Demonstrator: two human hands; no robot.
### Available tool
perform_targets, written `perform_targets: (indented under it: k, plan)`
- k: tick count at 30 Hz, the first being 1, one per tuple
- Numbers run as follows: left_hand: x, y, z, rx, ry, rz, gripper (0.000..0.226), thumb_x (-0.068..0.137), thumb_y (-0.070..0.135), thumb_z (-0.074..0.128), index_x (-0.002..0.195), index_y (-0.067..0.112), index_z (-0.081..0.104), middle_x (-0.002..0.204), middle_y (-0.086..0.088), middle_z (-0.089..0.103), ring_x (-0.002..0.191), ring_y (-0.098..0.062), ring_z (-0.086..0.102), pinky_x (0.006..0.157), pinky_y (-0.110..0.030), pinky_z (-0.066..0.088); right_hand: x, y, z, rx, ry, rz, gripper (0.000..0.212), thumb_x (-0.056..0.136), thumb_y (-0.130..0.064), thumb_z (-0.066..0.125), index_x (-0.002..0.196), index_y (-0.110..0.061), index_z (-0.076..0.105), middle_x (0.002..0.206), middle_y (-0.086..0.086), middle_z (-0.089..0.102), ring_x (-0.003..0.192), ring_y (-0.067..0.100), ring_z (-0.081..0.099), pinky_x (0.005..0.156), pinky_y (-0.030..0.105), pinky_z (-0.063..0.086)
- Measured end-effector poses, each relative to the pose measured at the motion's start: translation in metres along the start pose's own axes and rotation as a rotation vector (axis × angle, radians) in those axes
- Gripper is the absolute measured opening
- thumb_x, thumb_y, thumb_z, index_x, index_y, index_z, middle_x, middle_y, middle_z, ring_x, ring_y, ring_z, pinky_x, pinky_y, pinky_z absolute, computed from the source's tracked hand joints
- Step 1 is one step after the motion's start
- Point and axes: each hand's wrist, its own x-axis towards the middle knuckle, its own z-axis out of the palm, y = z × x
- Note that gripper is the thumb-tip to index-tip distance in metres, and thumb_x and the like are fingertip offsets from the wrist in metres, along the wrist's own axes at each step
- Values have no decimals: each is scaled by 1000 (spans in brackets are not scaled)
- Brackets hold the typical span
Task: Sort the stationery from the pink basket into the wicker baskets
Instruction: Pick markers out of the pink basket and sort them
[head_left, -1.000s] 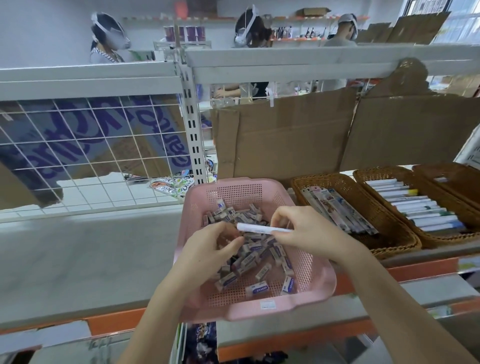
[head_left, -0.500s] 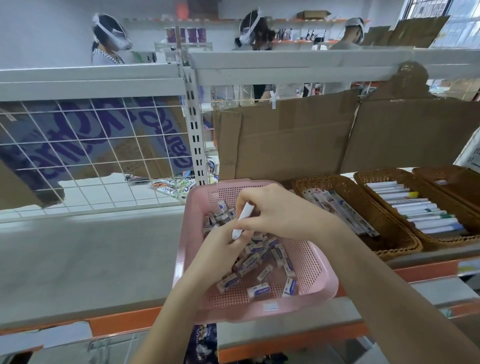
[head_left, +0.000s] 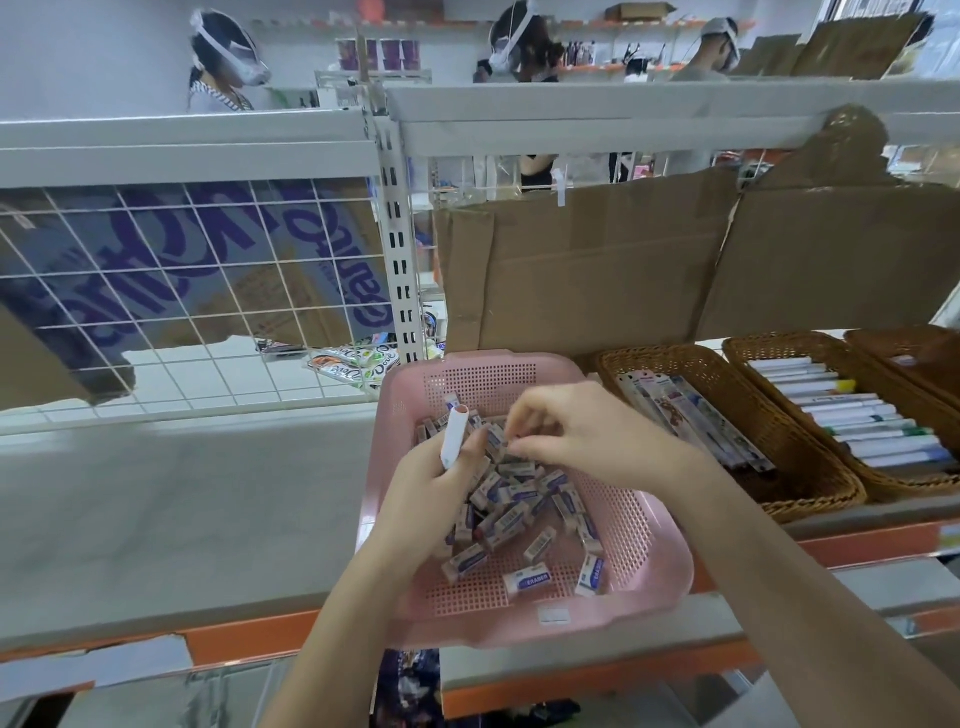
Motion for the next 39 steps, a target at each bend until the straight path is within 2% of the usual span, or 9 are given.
perform_targets:
  k: [5, 11, 18, 22, 28, 31, 33, 37, 39]
  plan:
    - [-1, -7, -4, -78, 52, -83, 43, 96, 35, 47, 58, 24, 31, 50, 11, 27, 47, -11, 22, 51, -30, 19, 21, 35, 51, -457, -310, -13, 18, 92, -14, 55, 107, -15, 66, 108, 1, 66, 94, 15, 60, 76, 21, 44]
    - [-2, -13, -4, -105, 63, -138, 45, 96, 34, 48, 59, 22, 27, 49, 11, 24, 45, -10, 21, 47, -27, 19, 47, 33, 79, -902, -412, -230, 18, 92, -3, 49, 106, -5, 60, 105, 9, 60, 96, 28, 58, 79, 40, 52]
    - [-6, -13, -5, -75, 72, -155, 43, 95, 35, 50, 62, 20, 27, 48, 12, 25, 44, -8, 23, 43, -23, 21, 62, 24, 94, -970, -553, -173, 29, 94, 0, 37, 112, 3, 59, 115, 17, 60, 101, 33, 59, 69, 37, 46]
    - [-6, -11, -6, -59, 75, -150, 42, 95, 34, 50, 64, 19, 27, 50, 12, 24, 46, -9, 22, 49, -28, 20, 61, 22, 90, -1044, -598, -259, 24, 91, 0, 46, 111, 0, 60, 113, 11, 60, 96, 28, 59, 66, 32, 48]
    - [-6, -10, -6, -65, 69, -133, 42, 96, 29, 49, 62, 19, 25, 50, 12, 25, 47, -9, 22, 51, -29, 20, 50, 27, 82, -1004, -460, -358, 34, 90, -5, 49, 124, -8, 55, 121, 6, 55, 99, 25, 58, 61, 33, 44]
    - [-4, -10, -5, -63, 74, -143, 42, 95, 29, 50, 62, 18, 27, 49, 11, 25, 47, -9, 23, 51, -28, 21, 40, 28, 77, -910, -382, -302, 36, 91, -6, 46, 127, -7, 49, 121, 8, 54, 103, 28, 58, 74, 38, 51]
    - [-3, -10, -4, -74, 73, -154, 42, 95, 29, 50, 62, 18, 27, 48, 11, 26, 46, -9, 24, 50, -28, 22, 31, 27, 70, -818, -277, -251, 31, 91, -7, 48, 122, -6, 49, 116, 9, 54, 103, 27, 57, 80, 38, 51]
    - [-4, -10, -5, -89, 58, -164, 41, 94, 33, 50, 62, 20, 27, 48, 11, 25, 47, -11, 24, 51, -28, 22, 10, 31, 47, -552, 0, -138, 8, 91, -19, 53, 93, -20, 45, 90, -6, 47, 81, 15, 51, 59, 17, 36]
    - [-4, -10, -5, -113, 59, -170, 42, 94, 34, 50, 61, 21, 27, 48, 12, 26, 48, -11, 24, 53, -29, 23, -1, 32, 37, -376, 123, -39, 12, 90, -22, 55, 85, -23, 44, 87, -10, 50, 75, 9, 52, 59, 18, 43]
